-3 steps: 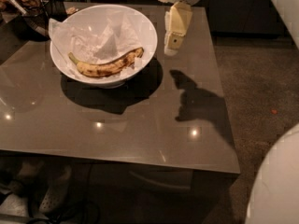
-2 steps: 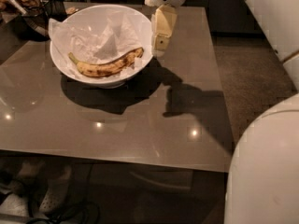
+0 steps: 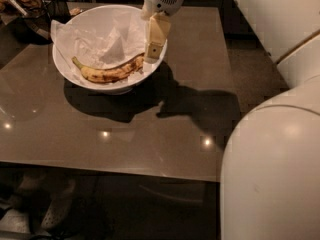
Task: Pick banana from white bowl
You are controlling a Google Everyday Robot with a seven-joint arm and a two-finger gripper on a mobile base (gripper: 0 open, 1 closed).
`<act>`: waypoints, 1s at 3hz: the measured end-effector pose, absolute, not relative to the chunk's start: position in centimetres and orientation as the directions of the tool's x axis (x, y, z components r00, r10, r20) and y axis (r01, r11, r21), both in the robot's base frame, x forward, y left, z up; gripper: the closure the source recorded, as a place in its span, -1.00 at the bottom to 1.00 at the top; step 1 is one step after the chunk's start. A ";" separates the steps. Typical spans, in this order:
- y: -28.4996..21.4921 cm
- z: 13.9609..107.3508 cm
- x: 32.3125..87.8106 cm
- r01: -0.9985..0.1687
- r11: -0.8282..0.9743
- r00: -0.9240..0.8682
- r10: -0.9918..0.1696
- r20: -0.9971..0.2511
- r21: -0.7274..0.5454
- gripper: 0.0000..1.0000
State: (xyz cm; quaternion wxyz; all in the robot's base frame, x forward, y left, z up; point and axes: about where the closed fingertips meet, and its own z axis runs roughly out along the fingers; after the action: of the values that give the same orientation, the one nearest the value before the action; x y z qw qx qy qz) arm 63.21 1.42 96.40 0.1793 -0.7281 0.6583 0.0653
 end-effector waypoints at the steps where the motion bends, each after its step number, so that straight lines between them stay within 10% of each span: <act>1: 2.4 95.9 63.5 -0.985 -0.069 0.120 -0.934 -0.337 -0.159 -0.44; 3: 4.7 94.8 64.2 -0.981 -0.129 0.168 -0.936 -0.308 -0.144 -0.50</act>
Offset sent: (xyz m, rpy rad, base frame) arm -0.0059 0.0158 -0.0170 -0.0798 0.0996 0.0604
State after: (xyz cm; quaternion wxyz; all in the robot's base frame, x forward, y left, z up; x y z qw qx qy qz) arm 64.22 4.69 94.76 0.1570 -0.7480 0.6409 0.0712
